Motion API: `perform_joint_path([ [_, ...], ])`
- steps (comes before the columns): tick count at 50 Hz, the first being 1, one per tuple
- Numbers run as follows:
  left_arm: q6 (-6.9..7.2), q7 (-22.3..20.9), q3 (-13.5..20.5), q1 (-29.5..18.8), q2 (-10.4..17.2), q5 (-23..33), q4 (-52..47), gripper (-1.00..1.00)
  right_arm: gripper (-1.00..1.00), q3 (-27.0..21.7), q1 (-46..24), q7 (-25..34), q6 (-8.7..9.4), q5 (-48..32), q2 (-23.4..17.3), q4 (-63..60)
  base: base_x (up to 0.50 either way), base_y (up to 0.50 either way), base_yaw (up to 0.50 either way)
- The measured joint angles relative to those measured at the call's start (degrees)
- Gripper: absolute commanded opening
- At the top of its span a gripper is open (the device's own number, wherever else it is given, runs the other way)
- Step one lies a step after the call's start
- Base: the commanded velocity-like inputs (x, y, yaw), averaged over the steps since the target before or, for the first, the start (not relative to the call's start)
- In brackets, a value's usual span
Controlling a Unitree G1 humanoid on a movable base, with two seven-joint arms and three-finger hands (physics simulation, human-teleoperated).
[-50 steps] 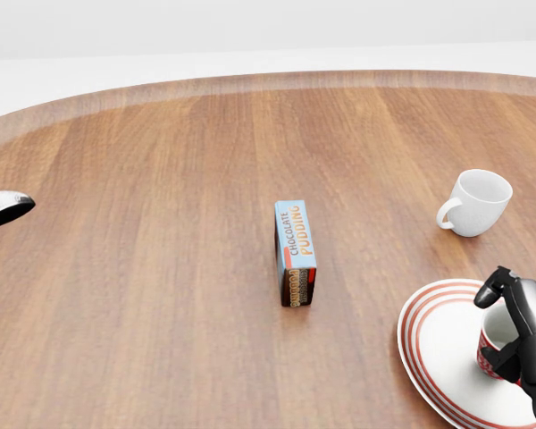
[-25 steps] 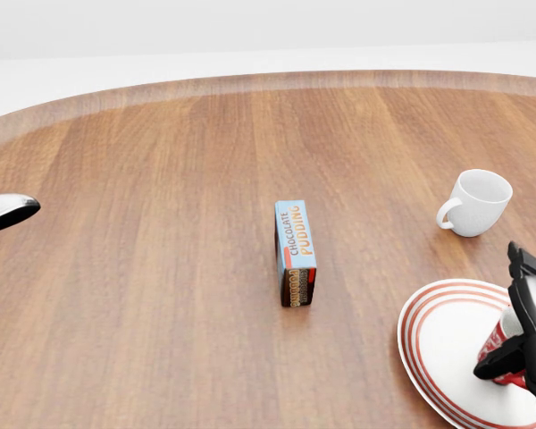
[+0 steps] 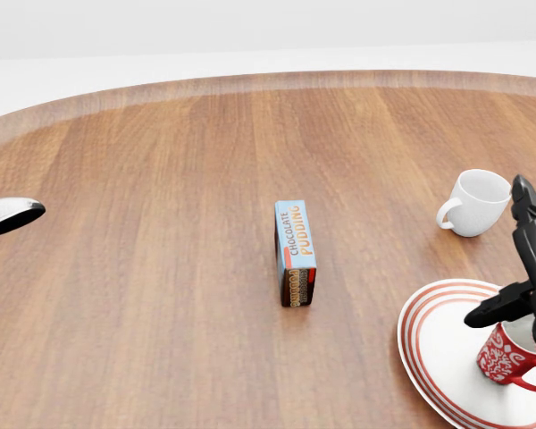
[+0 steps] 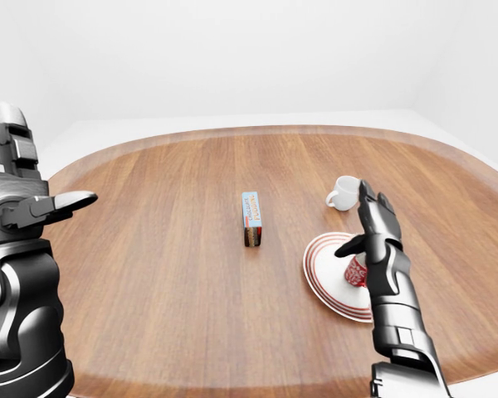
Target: Pick up the red mug and put it on the plate
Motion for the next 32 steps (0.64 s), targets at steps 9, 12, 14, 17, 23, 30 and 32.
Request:
perform_joint_path([
  [9, 0.0, 0.3, 0.0, -0.3, 0.1, -0.2, -0.1, 0.96, 1.0, -2.0, -1.0, 7.9, 0.63, 19.1, 4.0, -14.9, 0.0, 0.0, 0.0],
  [12, 0.0, 0.3, 0.0, -0.3, 0.1, -0.2, 0.0, 0.96, 1.0, -1.7, -1.2, 10.0, 0.63, 23.7, 5.3, -18.9, 0.0, 0.0, 0.0],
  [14, 0.0, 0.3, 0.0, -0.3, 0.1, -0.2, 0.1, 0.96, 1.0, -1.5, -1.4, 11.2, 0.63, 26.6, 6.2, -21.5, 0.0, 0.0, 0.0],
  [17, 0.0, 0.3, 0.1, -0.3, 0.2, -0.2, 0.1, 0.96, 1.0, -1.0, -1.8, 12.6, 0.63, 30.1, 7.4, -24.7, 0.0, 0.0, 0.0],
  [23, 0.0, 0.2, 0.0, -0.3, 0.1, -0.1, 0.4, 0.96, 1.0, 0.4, -2.5, 14.3, 0.63, 34.1, 9.3, -28.8, 0.0, 0.0, 0.0],
  [30, 0.0, 0.1, -0.1, -0.2, 0.1, 0.1, 0.5, 0.95, 1.0, 2.1, -2.9, 15.5, 0.63, 35.9, 11.4, -31.7, 0.0, 0.0, 0.0],
  [32, 0.0, 0.0, -0.1, -0.1, 0.0, 0.1, 0.5, 0.96, 1.0, 2.6, -3.1, 15.7, 0.63, 36.2, 12.1, -32.5, 0.0, 0.0, 0.0],
])
